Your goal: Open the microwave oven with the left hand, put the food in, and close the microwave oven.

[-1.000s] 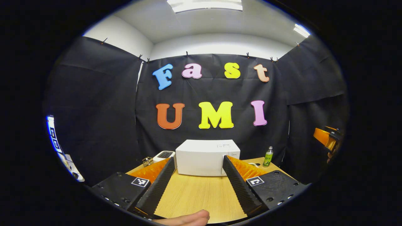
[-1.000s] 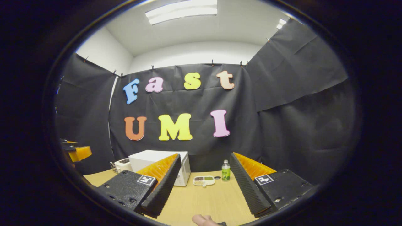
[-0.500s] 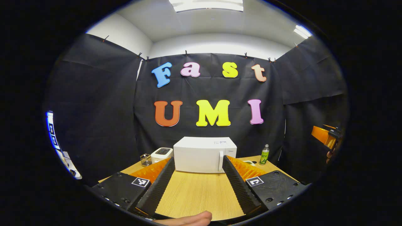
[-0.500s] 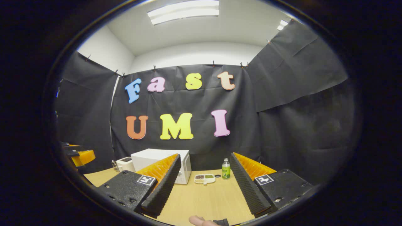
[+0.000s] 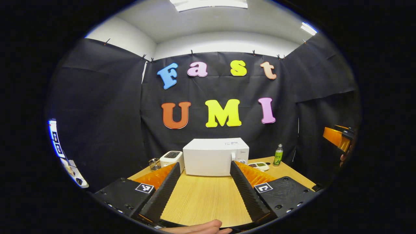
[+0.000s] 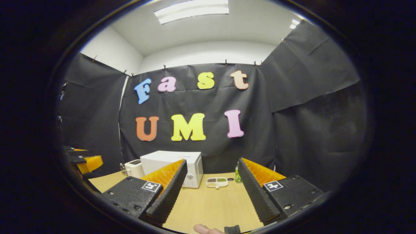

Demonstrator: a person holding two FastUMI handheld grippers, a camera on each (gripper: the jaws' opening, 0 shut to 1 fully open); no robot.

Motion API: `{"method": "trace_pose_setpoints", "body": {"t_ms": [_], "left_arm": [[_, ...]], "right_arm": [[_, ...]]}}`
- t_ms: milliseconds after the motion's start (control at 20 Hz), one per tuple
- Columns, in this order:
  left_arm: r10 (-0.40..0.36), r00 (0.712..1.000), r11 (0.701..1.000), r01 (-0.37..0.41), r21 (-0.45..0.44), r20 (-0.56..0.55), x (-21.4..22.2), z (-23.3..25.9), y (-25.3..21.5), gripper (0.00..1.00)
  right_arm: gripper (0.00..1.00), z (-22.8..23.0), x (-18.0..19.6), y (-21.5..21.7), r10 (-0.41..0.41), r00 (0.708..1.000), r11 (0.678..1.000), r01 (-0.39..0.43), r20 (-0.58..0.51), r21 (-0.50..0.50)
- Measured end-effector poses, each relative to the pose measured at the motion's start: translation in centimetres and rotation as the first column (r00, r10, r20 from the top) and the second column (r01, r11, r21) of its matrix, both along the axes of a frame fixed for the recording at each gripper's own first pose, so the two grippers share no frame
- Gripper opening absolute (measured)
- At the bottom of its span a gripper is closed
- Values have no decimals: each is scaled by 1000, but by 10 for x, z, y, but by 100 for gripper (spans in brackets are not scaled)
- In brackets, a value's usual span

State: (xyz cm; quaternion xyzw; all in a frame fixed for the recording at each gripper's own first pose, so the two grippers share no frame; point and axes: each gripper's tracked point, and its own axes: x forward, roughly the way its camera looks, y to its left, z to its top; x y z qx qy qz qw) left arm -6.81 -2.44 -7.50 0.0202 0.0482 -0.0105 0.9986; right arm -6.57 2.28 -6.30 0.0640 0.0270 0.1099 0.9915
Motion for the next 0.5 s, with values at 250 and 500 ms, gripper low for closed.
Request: {"method": "trace_pose_setpoints", "body": {"t_ms": [250,500], "left_arm": [[-26,999,999,26,20,20,-5,3,-8,95],[-14,999,999,13,30,36,-6,1,-5,95]], "right_arm": [[91,2,-1,4,18,1000,1000,-18,8,0],[91,0,-4,10,33,999,999,-33,17,14]]}}
